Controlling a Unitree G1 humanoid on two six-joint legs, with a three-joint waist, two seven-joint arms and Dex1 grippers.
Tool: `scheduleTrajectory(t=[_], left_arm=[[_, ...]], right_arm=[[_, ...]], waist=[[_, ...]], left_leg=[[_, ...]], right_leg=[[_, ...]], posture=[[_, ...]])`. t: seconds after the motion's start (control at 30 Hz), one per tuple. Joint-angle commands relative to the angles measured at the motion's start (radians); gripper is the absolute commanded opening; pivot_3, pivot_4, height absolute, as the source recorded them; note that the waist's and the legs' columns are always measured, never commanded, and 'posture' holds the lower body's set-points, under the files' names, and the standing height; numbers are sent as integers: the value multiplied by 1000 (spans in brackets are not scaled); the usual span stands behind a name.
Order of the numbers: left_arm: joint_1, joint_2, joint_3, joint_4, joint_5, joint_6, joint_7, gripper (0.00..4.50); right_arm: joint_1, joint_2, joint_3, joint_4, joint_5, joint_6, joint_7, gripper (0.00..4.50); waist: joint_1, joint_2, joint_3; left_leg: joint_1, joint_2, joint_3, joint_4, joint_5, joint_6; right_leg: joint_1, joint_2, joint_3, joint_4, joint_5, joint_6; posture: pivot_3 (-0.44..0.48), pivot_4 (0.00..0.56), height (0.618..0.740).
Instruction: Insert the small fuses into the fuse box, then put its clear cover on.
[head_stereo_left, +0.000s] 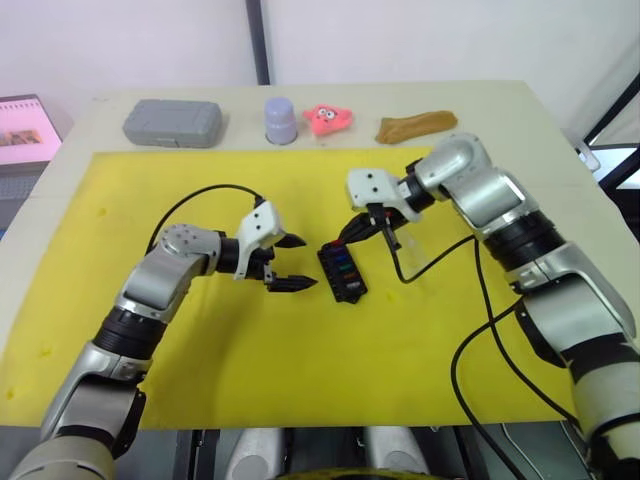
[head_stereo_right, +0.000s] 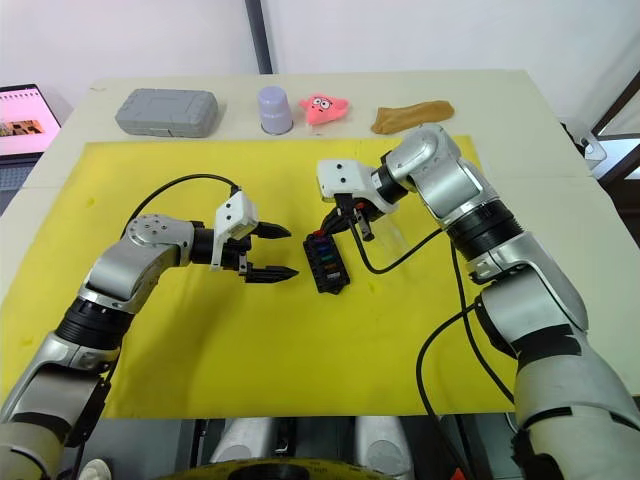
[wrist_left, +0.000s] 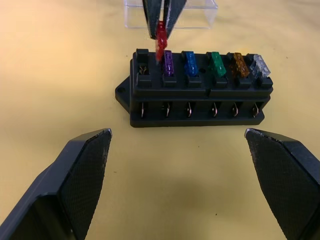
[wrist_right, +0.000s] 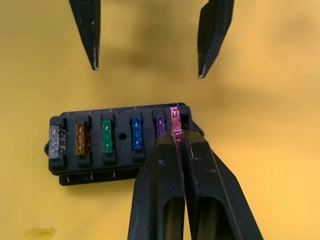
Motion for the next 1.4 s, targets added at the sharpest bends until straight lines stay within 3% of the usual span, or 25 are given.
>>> scheduleTrajectory(t=[0.03, 1.4], left_arm=[[3, 6, 22, -41, -3, -7, 2, 4478], [7, 12, 26, -52, 1, -10, 8, 4478]], right_arm=[[-40, 21, -44, 22, -24, -29, 8, 0], [-28, 85, -103, 76, -105, -41, 53, 0]], waist=[[0, 0, 0], [-1, 0, 0]], left_leg=[[0, 0, 0, 0, 0, 0], [0, 0, 0, 0, 0, 0]], right_leg=[[0, 0, 0, 0, 0, 0], [0, 0, 0, 0, 0, 0]], posture=[[0, 150, 740], [0, 150, 740]])
